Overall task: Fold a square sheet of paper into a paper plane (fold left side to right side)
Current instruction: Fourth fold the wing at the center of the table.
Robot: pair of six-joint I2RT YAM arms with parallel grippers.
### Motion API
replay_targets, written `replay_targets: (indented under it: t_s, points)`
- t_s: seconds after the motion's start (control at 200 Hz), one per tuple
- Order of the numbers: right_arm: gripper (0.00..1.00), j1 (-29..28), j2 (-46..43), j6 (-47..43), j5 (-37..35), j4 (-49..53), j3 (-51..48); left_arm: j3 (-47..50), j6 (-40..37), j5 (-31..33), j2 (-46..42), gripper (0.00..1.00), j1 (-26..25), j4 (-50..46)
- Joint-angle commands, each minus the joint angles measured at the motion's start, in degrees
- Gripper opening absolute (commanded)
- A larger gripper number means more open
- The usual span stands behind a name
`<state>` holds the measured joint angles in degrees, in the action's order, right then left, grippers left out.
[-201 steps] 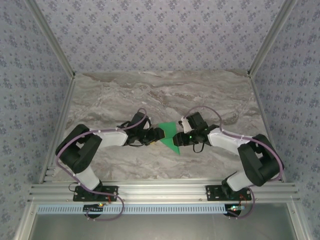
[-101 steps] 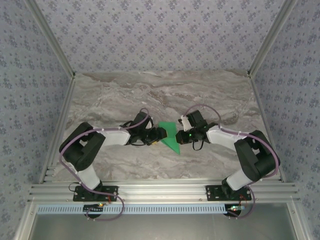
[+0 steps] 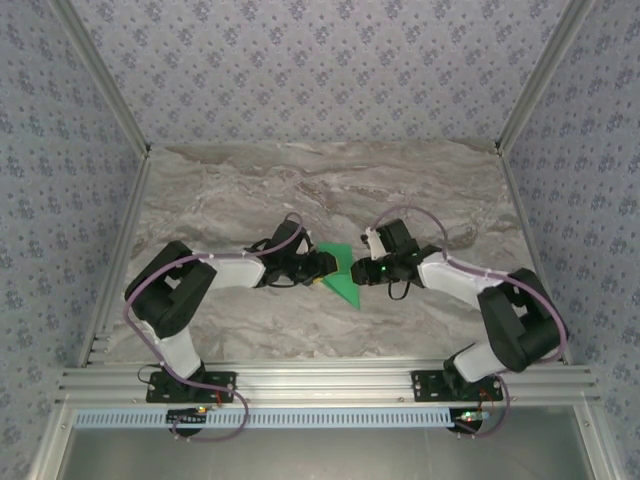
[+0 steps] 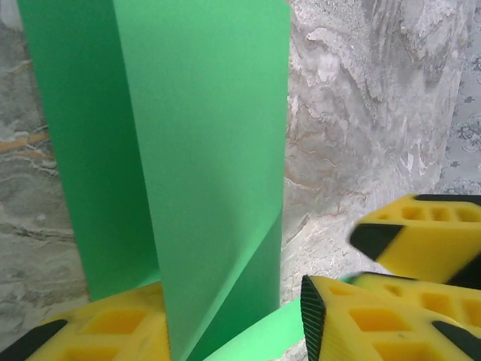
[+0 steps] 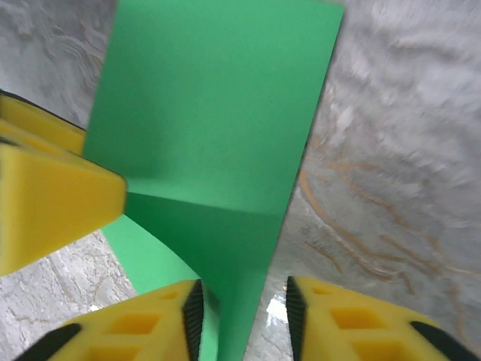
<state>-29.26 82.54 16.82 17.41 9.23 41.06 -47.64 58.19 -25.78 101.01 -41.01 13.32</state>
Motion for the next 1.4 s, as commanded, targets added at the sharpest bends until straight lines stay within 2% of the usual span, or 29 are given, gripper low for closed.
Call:
replay_targets:
  t_s: [0.0,0.105,0.235,0.39,0.495,0.914,1.394]
  points:
    - [0.45,-0.1,-7.1,-0.9,-4.5,2.1,-2.1,-1.5,0.9,-0.7,-1.5,0.43,-0.4,0.8]
    - [0.48,-2.2,-12.4,-2.0,-6.8,2.5,-4.8,-1.7,1.5,-0.4,-2.3,0.43,-0.3,0.7]
    - [0.48,-8.4,-15.9,-1.8,-10.9,-0.3,-8.9,-2.2,1.9,0.0,-2.8,0.43,-0.4,-0.4]
    - [0.48,-16.3,-14.1,-1.9,-16.2,-4.7,-10.4,-2.9,2.5,0.0,-2.6,0.43,-0.3,-1.1]
    - [0.48,-19.1,-10.5,-3.5,-19.7,-5.0,-8.5,-3.3,3.3,-0.2,-2.3,0.43,-0.3,-1.2]
    - [0.44,-21.4,0.8,-5.7,-25.0,-6.4,-3.2,-5.0,4.2,-0.7,-1.9,0.43,-0.4,-2.5]
    - [0.32,-21.4,4.5,-5.1,-26.6,-5.6,-2.4,-5.3,4.3,-0.7,-2.2,0.43,-0.2,-3.1]
